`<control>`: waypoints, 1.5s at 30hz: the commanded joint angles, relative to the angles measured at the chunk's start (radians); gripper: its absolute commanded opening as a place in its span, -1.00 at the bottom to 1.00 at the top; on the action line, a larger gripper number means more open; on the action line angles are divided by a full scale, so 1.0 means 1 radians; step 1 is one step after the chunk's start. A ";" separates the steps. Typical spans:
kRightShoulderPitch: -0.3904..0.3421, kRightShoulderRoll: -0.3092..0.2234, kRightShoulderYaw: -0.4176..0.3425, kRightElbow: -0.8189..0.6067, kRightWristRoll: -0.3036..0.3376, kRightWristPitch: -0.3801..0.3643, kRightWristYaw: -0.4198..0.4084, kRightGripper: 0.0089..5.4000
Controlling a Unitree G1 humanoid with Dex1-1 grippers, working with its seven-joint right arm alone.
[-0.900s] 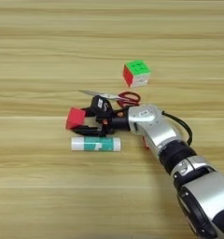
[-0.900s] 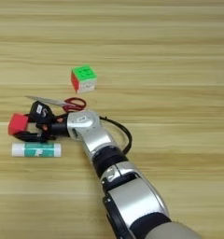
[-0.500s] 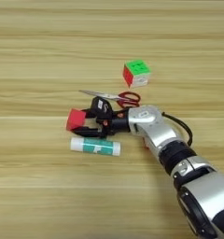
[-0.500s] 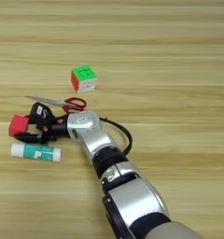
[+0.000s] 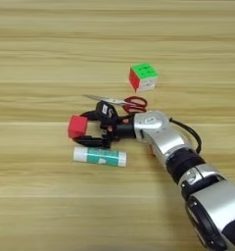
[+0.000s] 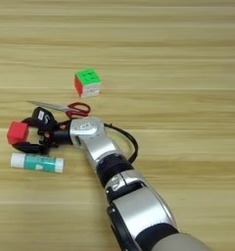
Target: Move the objects on the table
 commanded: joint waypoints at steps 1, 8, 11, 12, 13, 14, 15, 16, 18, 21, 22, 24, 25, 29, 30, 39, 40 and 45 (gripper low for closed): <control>-0.084 0.006 -0.020 -0.039 0.018 -0.017 -0.023 0.59; -0.087 0.014 -0.041 -0.058 0.038 -0.033 -0.027 0.88; -0.095 0.015 -0.054 -0.056 0.048 -0.045 -0.035 1.00; -0.097 0.015 -0.059 -0.056 0.054 -0.050 -0.035 1.00; -0.098 0.016 -0.064 -0.059 0.060 -0.056 -0.033 1.00; -0.098 0.017 -0.069 -0.064 0.067 -0.065 -0.028 1.00; -0.098 0.018 -0.074 -0.071 0.075 -0.073 -0.023 1.00; -0.097 0.019 -0.078 -0.078 0.082 -0.080 -0.018 1.00; -0.096 0.022 -0.089 -0.091 0.099 -0.089 -0.012 1.00; -0.097 0.022 -0.099 -0.107 0.116 -0.092 -0.006 1.00; -0.096 0.022 -0.101 -0.112 0.118 -0.093 -0.005 1.00; -0.097 0.020 -0.107 -0.121 0.122 -0.091 -0.006 1.00; -0.100 0.017 -0.111 -0.126 0.125 -0.089 -0.009 1.00; -0.113 0.005 -0.127 -0.139 0.130 -0.075 -0.022 1.00; -0.116 -0.002 -0.131 -0.142 0.131 -0.073 -0.023 1.00; -0.143 -0.061 -0.168 -0.136 0.131 -0.059 -0.042 1.00; -0.147 -0.072 -0.173 -0.134 0.132 -0.058 -0.043 1.00; -0.162 -0.119 -0.194 -0.089 0.120 -0.052 -0.050 1.00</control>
